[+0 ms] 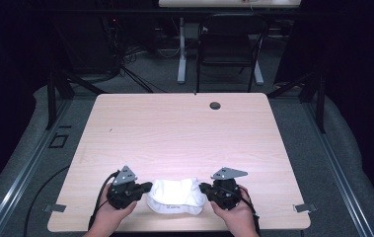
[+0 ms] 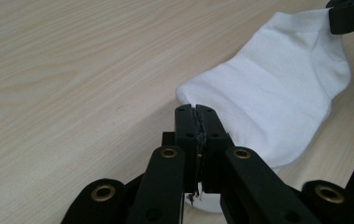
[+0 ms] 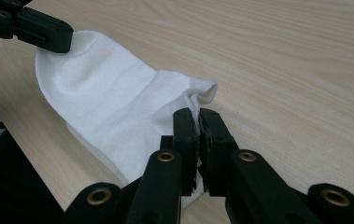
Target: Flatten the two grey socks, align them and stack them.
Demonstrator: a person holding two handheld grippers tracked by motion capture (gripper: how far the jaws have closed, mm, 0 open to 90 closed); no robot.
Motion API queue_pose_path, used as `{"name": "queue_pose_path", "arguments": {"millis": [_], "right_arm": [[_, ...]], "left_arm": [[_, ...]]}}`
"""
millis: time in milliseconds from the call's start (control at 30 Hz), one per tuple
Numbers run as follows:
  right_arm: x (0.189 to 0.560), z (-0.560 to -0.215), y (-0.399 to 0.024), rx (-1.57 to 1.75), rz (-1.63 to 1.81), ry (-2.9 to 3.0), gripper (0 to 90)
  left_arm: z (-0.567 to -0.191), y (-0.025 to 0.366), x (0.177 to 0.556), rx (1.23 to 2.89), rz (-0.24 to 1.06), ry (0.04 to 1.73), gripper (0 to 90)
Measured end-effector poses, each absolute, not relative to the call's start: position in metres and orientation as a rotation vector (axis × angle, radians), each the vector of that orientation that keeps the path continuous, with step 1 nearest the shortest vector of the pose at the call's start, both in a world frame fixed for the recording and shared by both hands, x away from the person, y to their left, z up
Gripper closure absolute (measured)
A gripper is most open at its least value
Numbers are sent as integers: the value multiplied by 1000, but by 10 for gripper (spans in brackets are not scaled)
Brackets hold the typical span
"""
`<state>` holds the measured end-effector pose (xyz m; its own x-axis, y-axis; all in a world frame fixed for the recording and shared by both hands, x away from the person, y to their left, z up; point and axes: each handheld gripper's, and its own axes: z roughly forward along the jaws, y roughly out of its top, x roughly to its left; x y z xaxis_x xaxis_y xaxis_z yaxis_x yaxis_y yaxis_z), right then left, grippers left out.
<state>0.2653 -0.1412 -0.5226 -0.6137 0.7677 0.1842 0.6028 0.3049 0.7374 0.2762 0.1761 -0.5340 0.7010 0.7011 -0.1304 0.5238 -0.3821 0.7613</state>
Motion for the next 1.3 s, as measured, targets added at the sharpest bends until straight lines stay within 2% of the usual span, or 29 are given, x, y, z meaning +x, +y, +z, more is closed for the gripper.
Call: {"name": "queue_pose_path", "arguments": {"millis": [467, 867, 1300], "right_arm": [[258, -538, -136, 1234, 1153, 2402, 861], [264, -548, -134, 1239, 1116, 2425, 861], [264, -549, -131, 1225, 1118, 2426, 859]], "left_arm": [[-544, 177, 266, 2090, 265, 941, 887], [-556, 171, 266, 2169, 287, 925, 882], [-561, 166, 264, 2216, 314, 903, 872]]}}
